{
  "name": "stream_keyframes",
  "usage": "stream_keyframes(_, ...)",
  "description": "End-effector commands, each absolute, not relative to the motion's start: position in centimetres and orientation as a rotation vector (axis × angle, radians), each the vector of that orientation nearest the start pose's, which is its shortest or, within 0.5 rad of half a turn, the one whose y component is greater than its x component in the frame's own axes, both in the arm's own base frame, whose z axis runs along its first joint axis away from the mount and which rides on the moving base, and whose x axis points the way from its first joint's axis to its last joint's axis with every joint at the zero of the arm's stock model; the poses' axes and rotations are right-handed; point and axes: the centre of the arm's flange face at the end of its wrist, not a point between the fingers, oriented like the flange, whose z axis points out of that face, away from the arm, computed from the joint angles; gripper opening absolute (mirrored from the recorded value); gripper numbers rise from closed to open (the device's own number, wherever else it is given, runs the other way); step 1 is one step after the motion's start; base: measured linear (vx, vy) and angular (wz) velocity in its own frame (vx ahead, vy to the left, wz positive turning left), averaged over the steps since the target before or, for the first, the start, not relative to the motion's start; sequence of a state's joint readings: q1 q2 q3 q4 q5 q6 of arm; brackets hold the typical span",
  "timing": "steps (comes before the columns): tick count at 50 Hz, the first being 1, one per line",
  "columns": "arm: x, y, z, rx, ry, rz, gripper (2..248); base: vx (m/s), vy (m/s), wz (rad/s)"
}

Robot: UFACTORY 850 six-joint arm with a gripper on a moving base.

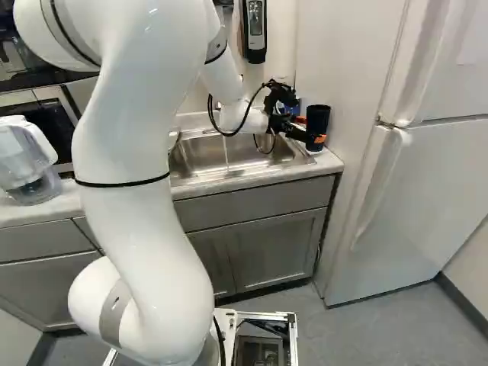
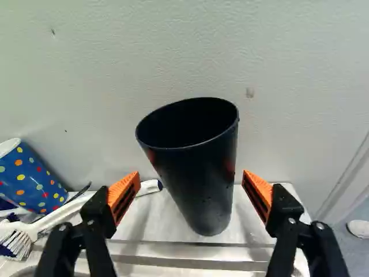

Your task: Rinse the cup and place it in the tray

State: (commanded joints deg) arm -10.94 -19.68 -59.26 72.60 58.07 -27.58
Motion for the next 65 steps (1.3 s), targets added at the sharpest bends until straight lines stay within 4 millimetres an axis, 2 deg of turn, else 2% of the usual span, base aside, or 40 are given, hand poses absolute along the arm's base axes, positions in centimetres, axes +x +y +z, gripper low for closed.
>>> stream_keyframes(3,54.2,-17.9,47.6,1.626,-1.338,1.444,240,0.0,0.0,0.0)
stream_keyframes(4,54.2,-17.9,47.6,1.626,-1.338,1.444,203,0.0,0.0,0.0)
stream_keyframes(8,54.2,-17.9,47.6,1.626,-1.338,1.444,203,0.0,0.0,0.0)
stream_keyframes(9,54.2,-17.9,47.6,1.626,-1.338,1.444,165,0.0,0.0,0.0)
stream_keyframes(14,54.2,-17.9,47.6,1.626,-1.338,1.444,165,0.0,0.0,0.0)
stream_keyframes(15,54.2,-17.9,47.6,1.626,-1.338,1.444,131,0.0,0.0,0.0)
stream_keyframes(19,54.2,-17.9,47.6,1.626,-1.338,1.444,131,0.0,0.0,0.0)
stream_keyframes(20,54.2,-17.9,47.6,1.626,-1.338,1.444,122,0.0,0.0,0.0)
stream_keyframes(28,54.2,-17.9,48.0,1.622,-1.34,1.452,122,0.0,0.0,0.0)
stream_keyframes(65,53.6,-17.0,52.6,1.595,-1.36,1.55,122,0.0,0.0,0.0)
